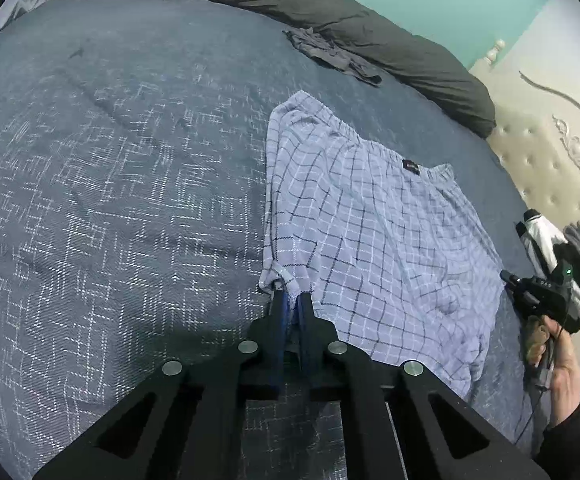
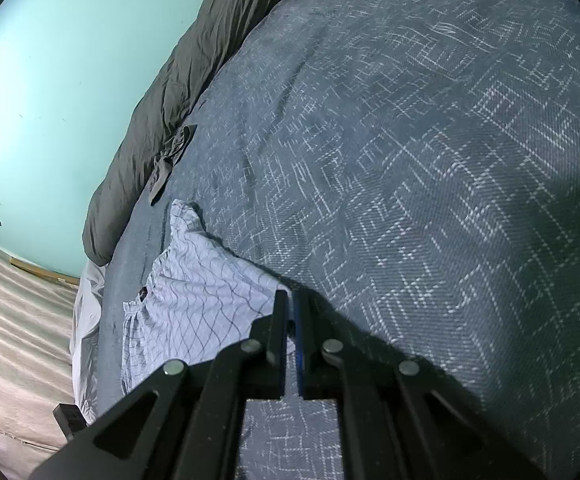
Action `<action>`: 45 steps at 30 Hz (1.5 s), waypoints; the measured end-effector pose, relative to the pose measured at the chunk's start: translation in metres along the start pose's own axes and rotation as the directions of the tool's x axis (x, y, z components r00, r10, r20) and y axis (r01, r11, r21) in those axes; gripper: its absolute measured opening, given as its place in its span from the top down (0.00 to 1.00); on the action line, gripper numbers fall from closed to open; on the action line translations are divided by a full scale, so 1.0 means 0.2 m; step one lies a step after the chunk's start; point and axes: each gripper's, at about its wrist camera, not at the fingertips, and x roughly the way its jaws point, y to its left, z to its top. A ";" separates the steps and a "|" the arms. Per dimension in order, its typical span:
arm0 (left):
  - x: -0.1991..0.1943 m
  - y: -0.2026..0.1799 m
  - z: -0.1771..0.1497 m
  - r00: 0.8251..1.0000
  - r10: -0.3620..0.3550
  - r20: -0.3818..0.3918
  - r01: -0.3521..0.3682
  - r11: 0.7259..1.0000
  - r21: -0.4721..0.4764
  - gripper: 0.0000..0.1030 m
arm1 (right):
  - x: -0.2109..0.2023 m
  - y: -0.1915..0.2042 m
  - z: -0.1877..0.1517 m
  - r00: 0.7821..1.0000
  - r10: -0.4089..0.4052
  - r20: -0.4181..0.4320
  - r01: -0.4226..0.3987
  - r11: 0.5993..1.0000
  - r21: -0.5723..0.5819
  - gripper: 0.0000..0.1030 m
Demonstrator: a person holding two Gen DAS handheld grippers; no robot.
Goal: Fold clothes
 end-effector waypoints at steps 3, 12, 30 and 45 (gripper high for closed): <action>-0.07 0.04 0.01 0.999 -0.002 0.036 0.003 1.000 -0.026 0.96 | 0.00 0.00 0.00 1.000 0.000 0.003 0.000 1.000 0.001 0.98; -0.20 0.27 0.01 0.995 0.041 0.089 -0.027 0.987 -0.158 0.96 | 0.00 0.00 0.00 1.000 -0.009 0.014 0.009 1.000 -0.003 0.98; -0.12 0.42 0.00 0.997 0.062 0.045 -0.046 0.954 -0.296 0.96 | -0.01 0.00 -0.02 1.000 -0.009 0.018 0.009 1.000 0.008 0.98; -0.04 0.30 0.07 0.995 0.096 0.037 -0.089 0.983 -0.159 0.71 | 0.00 0.01 -0.03 1.000 -0.004 0.012 0.004 1.000 0.013 0.98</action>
